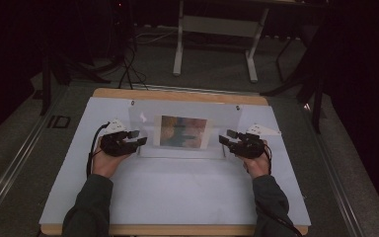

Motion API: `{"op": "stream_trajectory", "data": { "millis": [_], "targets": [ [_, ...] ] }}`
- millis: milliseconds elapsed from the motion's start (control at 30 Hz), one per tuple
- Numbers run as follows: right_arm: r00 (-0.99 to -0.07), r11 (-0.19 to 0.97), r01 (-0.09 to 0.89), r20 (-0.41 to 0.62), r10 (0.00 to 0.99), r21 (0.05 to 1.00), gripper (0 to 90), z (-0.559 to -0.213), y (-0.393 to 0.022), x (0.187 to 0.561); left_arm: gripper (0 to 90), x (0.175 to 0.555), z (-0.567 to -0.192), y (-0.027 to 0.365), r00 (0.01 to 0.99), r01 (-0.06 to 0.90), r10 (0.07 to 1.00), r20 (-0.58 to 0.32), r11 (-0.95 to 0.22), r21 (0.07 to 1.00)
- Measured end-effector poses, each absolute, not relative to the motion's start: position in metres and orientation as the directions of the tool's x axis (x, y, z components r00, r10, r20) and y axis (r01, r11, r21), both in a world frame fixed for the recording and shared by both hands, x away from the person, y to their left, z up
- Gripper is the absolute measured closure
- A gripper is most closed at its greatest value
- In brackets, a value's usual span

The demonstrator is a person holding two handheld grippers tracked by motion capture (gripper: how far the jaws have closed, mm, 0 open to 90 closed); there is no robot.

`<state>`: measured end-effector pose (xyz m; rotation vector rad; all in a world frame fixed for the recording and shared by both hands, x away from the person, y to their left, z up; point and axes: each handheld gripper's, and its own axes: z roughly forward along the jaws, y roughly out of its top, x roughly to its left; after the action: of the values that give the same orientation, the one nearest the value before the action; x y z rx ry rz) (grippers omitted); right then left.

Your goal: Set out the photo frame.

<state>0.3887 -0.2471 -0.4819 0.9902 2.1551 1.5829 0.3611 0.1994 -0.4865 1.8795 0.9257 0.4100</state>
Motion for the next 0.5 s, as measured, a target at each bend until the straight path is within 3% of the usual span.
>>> {"op": "stream_trajectory", "data": {
  "millis": [500],
  "targets": [
    [-0.724,0.181,0.355,0.147,0.674,0.917,47.0,-0.4787,-0.2494,0.3868,48.6,0.3592,-0.4836,0.2052,0.634,0.415,0.768,-0.083,-0.247,0.876]
  ]
}}
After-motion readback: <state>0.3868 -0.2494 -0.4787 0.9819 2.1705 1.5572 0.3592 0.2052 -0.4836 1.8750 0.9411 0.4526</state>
